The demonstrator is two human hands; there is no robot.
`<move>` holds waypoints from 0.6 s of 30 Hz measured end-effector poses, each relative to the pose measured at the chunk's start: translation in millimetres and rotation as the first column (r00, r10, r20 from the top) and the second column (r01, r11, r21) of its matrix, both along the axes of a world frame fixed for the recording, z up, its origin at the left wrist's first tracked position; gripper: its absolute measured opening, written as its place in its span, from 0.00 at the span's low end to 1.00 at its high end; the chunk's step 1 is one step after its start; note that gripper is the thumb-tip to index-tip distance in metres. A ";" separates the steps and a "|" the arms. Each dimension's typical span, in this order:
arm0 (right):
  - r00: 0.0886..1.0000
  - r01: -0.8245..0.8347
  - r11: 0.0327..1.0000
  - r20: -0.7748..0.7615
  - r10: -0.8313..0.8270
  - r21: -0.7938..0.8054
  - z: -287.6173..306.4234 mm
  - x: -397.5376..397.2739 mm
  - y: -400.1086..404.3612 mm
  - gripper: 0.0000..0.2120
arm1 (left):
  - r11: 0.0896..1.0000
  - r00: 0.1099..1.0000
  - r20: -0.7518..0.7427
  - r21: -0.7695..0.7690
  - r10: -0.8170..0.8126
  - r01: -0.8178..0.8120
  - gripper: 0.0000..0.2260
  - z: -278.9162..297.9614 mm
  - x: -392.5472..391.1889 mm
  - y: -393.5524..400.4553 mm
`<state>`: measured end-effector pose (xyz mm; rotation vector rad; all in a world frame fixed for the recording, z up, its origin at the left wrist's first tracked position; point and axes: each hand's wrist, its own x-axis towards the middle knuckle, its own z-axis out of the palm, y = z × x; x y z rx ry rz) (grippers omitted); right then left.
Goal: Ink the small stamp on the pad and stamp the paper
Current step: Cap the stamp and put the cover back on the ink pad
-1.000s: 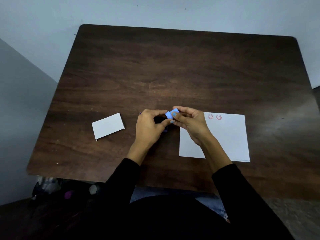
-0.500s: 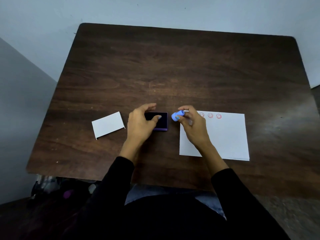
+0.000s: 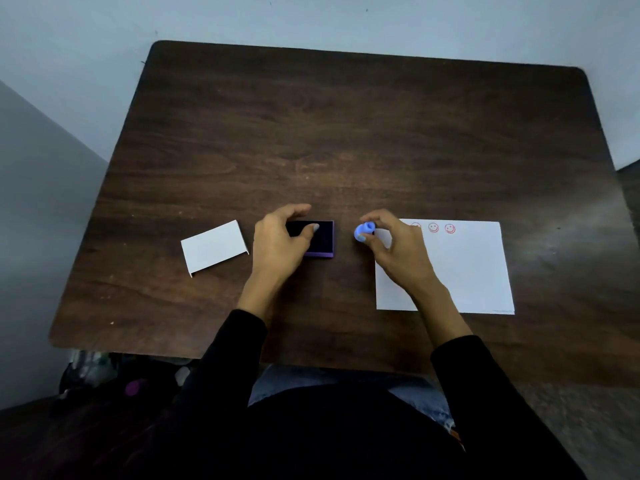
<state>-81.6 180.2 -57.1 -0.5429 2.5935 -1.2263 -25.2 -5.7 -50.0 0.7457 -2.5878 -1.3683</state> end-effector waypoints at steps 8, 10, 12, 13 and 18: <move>0.999 -0.022 0.989 -0.024 0.025 0.144 3.2 2.4 -0.8 0.10 | 1.000 1.000 -0.023 -0.001 0.009 -0.009 0.14 4.9 2.8 0.1; 1.000 -0.010 0.990 -0.022 0.014 0.141 2.5 2.7 -0.6 0.12 | 1.000 0.999 -0.028 0.012 0.016 -0.016 0.14 6.2 5.0 -1.3; 1.000 0.016 0.992 -0.024 -0.013 0.126 4.5 1.5 -0.3 0.17 | 0.999 0.999 -0.044 0.016 0.033 -0.032 0.14 7.7 7.8 -3.8; 0.999 0.037 0.993 -0.027 -0.034 0.112 7.0 0.7 -1.2 0.19 | 0.999 0.997 -0.056 0.011 0.048 -0.047 0.15 8.3 9.9 -5.8; 0.984 0.132 0.990 -0.116 -0.136 -0.047 23.4 -1.3 -29.0 0.18 | 0.970 0.960 -0.138 0.016 0.242 -0.242 0.21 13.1 28.6 -18.0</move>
